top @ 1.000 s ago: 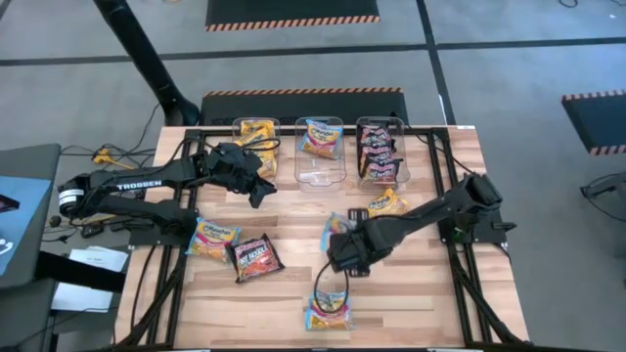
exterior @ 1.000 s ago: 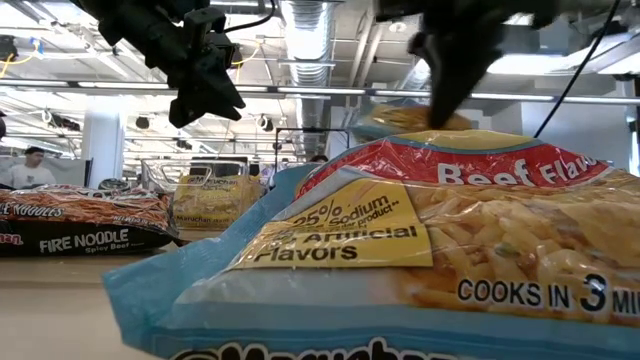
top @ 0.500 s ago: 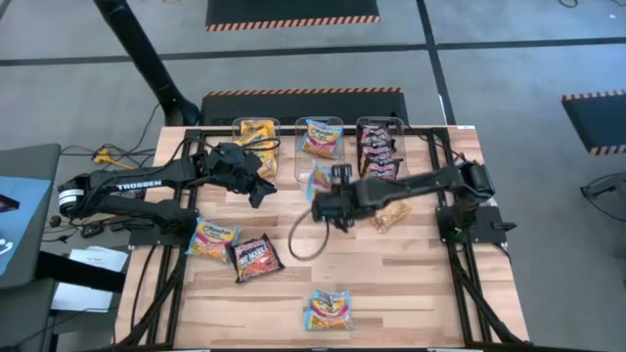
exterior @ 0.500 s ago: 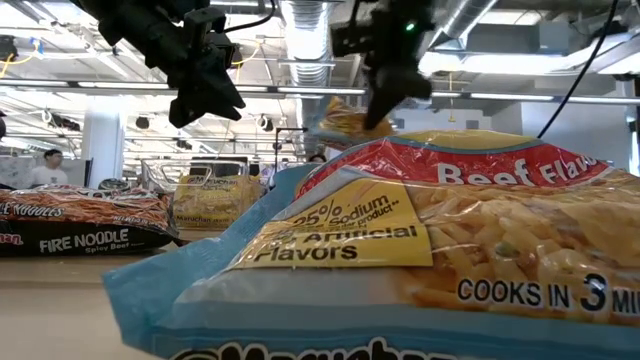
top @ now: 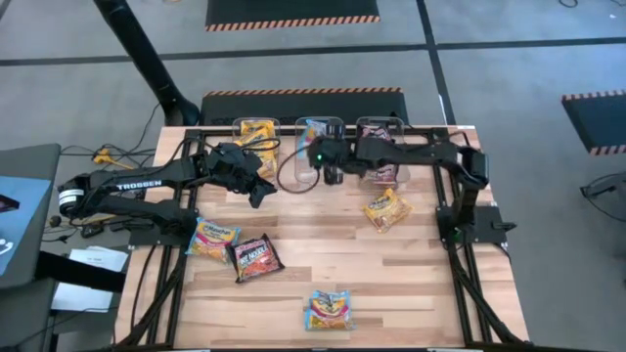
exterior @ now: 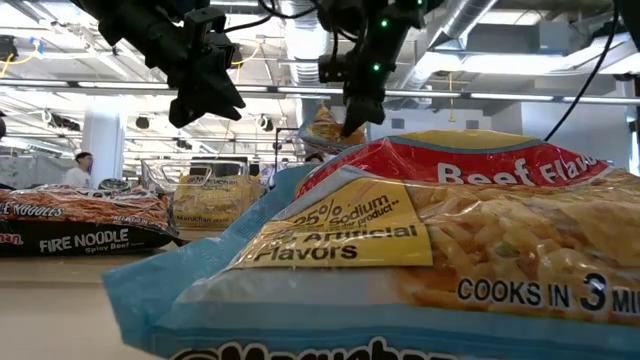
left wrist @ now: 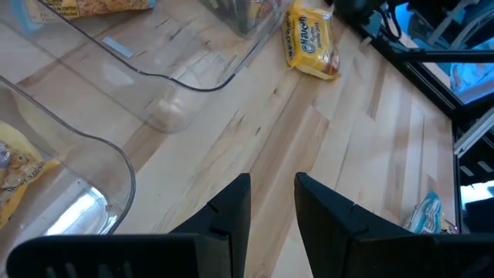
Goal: Sort Maruchan noodles
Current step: Put the blue noodle pack into the middle transparent bin
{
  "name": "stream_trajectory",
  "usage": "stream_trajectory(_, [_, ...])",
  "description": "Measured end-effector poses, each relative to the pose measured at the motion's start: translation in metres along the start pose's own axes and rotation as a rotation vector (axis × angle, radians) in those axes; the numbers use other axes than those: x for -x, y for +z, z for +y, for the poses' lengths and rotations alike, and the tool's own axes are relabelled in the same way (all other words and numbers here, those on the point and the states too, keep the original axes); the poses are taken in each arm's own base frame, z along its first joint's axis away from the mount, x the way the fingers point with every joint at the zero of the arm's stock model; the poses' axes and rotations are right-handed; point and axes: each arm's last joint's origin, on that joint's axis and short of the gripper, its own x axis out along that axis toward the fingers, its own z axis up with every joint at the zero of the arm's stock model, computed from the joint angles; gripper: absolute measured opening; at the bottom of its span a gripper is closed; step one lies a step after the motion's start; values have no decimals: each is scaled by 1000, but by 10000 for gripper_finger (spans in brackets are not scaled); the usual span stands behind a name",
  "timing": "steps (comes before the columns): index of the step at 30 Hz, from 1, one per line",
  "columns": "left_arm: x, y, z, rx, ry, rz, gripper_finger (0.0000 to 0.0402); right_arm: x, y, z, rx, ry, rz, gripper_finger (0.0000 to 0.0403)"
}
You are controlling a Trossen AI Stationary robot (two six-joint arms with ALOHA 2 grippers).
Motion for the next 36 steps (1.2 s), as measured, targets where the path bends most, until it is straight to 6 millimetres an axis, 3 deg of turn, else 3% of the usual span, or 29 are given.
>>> stream_trajectory(9, [0,0,1,-6,22,-12,88,-16,-10,-16,-52,37,10,3])
stream_trajectory(19, [0,0,1,-7,23,-12,88,-27,-11,-5,-3,71,58,3])
stream_trajectory(26, [0,0,1,-7,23,-11,88,-47,-13,10,58,91,117,3])
stream_trajectory(36, [0,0,1,-7,24,-9,88,-51,-13,13,77,101,120,3])
